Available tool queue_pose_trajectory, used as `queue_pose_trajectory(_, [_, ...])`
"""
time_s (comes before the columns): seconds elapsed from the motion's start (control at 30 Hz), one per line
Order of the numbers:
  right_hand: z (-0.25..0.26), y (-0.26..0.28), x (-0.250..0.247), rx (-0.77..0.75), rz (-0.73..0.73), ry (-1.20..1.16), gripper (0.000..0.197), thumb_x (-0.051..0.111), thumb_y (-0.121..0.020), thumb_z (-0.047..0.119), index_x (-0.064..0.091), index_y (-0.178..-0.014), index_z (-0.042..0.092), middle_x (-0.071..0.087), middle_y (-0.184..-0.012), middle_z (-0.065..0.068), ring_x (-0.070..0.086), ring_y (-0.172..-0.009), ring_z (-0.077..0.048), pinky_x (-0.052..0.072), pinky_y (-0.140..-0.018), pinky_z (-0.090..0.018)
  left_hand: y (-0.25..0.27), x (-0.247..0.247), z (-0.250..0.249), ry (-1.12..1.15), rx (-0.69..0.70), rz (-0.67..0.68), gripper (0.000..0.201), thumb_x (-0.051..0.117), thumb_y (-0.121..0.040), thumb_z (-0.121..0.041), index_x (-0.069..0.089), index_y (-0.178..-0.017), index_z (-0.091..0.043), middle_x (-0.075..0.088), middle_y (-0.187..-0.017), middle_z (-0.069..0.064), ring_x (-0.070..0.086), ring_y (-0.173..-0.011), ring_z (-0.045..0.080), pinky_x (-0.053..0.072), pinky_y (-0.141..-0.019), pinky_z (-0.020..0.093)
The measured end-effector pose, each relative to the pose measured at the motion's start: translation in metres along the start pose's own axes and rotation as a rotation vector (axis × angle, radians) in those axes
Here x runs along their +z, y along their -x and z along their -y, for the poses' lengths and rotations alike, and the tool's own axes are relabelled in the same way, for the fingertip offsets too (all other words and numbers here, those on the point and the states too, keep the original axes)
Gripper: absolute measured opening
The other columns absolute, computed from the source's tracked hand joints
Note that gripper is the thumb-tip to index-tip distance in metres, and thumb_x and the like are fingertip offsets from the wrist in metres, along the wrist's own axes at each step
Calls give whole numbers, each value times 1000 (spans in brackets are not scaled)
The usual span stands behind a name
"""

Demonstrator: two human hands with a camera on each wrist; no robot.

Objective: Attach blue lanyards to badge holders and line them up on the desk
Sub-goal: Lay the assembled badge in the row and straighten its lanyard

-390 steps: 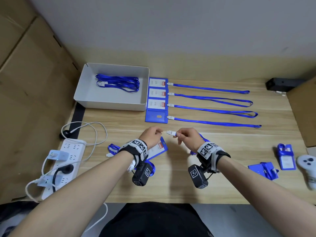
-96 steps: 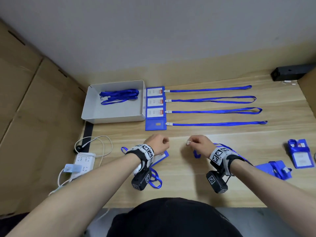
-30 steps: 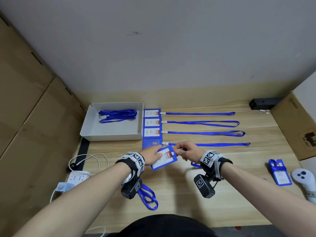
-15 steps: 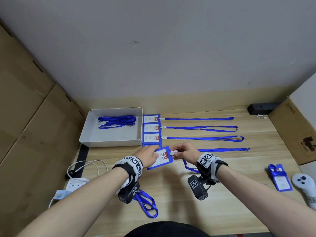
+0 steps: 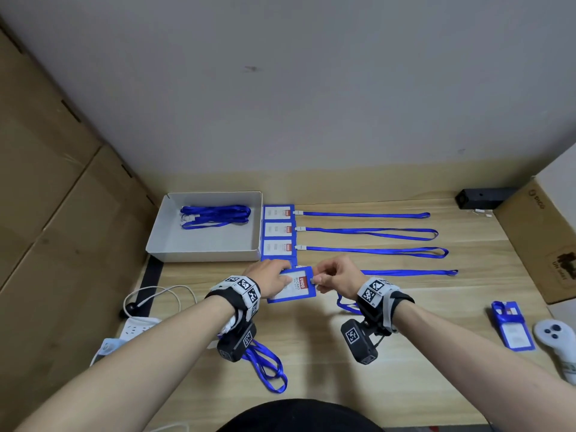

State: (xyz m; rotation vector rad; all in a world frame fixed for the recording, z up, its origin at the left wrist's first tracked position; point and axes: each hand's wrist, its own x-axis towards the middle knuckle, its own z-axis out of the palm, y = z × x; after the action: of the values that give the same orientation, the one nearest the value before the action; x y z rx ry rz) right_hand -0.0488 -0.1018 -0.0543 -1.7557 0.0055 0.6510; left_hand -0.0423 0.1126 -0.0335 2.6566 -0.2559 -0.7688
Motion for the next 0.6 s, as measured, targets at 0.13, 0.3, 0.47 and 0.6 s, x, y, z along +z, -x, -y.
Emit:
queue_pose_trajectory(0.13, [-6,5,-1,-24,24,3,20,63,-91,-2,74,-84,13,74,-85,-9,69,-77,-17,58,-74,-28,2,13,10,194,37,44,15,58,-94,-35,61,-94,-20,66,-99,2,63,-91,22,53,-78,37])
queue_pose_trajectory(0.3, [-2,3,-7,15,91,-64,18,65,-89,-5,75,-90,9,76,-85,-8,72,-80,-16,57,-73,-24,9,17,12,346,65,44,18,58,-97,-27,63,-99,-10,59,-88,-2,59,-78,15,44,-56,21])
queue_pose_trajectory(0.47, [4,-6,-7,69,14,-101,10,75,-80,-4,71,-89,-1,73,-73,-10,70,-68,-17,56,-63,-23,9,14,23,418,56,32,13,60,-95,-27,65,-97,-15,67,-95,8,62,-75,17,49,-51,25])
queue_pose_trajectory(0.6, [3,-10,-6,59,3,-54,14,79,-76,-2,73,-87,5,72,-85,-12,69,-71,-14,56,-64,-25,10,7,25,430,85,22,18,59,-96,-24,66,-101,-8,66,-92,5,59,-72,10,43,-50,14])
